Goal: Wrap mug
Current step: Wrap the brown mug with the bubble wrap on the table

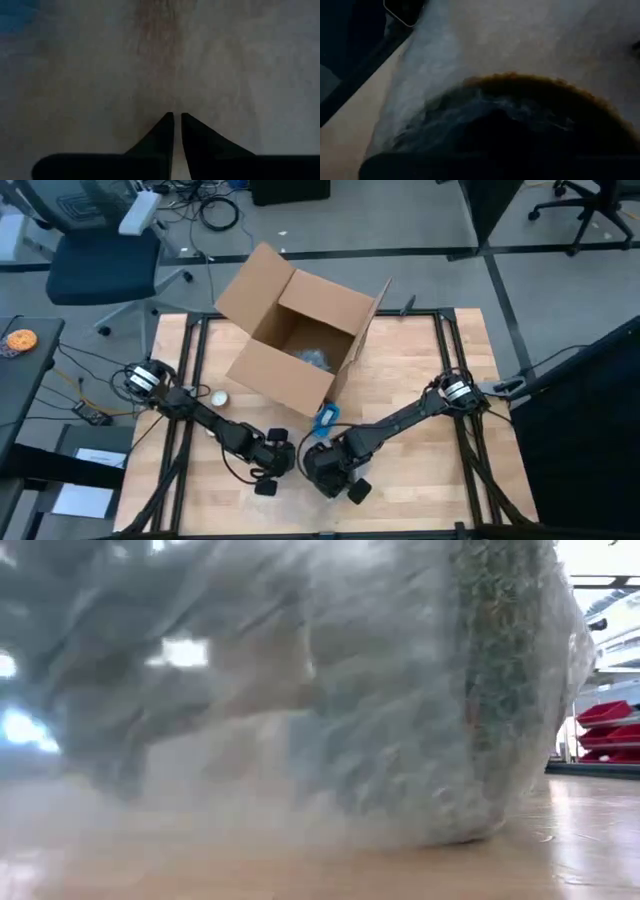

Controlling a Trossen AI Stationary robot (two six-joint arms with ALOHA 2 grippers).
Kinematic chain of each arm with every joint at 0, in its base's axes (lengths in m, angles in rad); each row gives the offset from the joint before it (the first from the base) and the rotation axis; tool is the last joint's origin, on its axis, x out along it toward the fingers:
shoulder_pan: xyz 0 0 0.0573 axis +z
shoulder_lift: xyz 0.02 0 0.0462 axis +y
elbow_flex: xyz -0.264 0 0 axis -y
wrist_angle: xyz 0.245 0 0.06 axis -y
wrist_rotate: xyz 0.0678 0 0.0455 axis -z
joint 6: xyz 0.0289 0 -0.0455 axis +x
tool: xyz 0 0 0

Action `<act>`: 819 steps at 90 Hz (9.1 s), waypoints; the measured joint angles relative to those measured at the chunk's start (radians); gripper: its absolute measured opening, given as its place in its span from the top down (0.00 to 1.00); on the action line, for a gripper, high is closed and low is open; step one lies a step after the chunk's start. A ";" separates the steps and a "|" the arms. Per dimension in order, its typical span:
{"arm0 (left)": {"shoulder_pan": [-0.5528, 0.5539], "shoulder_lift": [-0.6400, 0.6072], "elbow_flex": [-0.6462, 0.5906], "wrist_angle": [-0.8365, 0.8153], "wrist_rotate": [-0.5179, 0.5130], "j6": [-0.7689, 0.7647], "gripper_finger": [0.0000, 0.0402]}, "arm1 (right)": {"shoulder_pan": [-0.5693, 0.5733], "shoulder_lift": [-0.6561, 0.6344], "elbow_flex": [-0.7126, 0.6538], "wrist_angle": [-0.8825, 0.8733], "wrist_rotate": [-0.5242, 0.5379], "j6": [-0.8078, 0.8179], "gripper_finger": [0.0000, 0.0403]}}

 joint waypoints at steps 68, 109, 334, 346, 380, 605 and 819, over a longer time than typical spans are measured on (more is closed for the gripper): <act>-0.018 0.246 0.017 0.607 -0.396 0.144 0.95 | 0.073 -0.001 -0.005 0.021 0.106 0.175 1.00; 0.015 0.306 -0.126 0.760 -0.474 0.140 0.95 | 0.030 -0.003 -0.071 0.200 -0.084 -0.008 1.00; 0.192 -0.273 -0.421 0.036 -0.307 -0.421 0.60 | 0.150 -0.084 0.371 -0.441 0.370 0.453 1.00; 0.228 -0.273 -0.442 0.098 -0.294 -0.423 0.55 | 0.188 -0.147 0.322 -0.487 0.451 0.551 1.00; 0.229 -0.270 -0.446 0.245 -0.200 -0.372 0.79 | 0.230 -0.381 -0.190 -0.243 0.600 0.815 1.00; -0.008 -0.321 0.148 0.107 -0.346 0.240 0.88 | -0.048 -0.479 -0.591 0.882 0.207 0.356 0.99; -0.188 -0.047 0.145 0.077 -0.371 0.026 0.81 | -0.040 -0.264 -0.332 0.870 -0.199 0.653 0.62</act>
